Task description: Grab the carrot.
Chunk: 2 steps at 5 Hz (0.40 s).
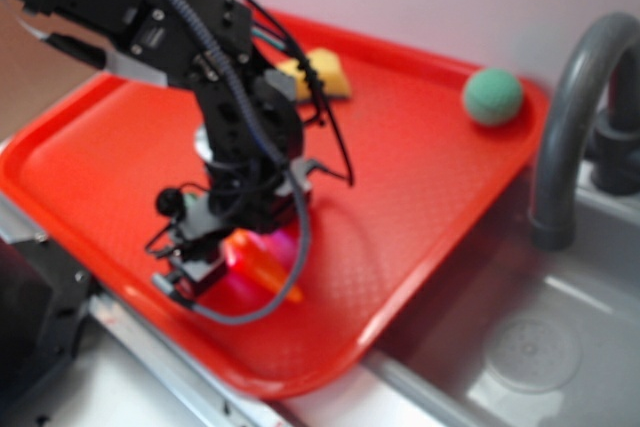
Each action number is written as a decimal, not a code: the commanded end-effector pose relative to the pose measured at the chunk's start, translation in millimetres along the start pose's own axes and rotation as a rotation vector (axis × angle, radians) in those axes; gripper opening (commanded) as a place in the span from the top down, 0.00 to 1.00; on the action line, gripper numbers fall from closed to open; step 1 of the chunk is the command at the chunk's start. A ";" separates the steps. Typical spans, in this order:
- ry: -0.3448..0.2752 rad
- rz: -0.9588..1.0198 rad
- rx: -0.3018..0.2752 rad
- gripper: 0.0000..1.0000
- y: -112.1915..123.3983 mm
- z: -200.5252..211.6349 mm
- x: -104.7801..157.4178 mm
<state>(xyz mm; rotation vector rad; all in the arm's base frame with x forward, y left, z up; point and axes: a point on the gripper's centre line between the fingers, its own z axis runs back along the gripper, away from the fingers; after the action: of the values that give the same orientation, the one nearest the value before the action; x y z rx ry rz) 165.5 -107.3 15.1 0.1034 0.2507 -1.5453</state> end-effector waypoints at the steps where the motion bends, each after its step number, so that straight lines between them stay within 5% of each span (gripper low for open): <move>1: 0.050 -0.050 0.030 1.00 -17.5 -4.0 3.5; 2: 0.044 0.006 0.023 1.00 -8.7 1.9 2.5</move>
<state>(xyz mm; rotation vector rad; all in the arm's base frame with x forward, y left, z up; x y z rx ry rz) 170.8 -111.0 15.0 0.1613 0.2822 -1.5408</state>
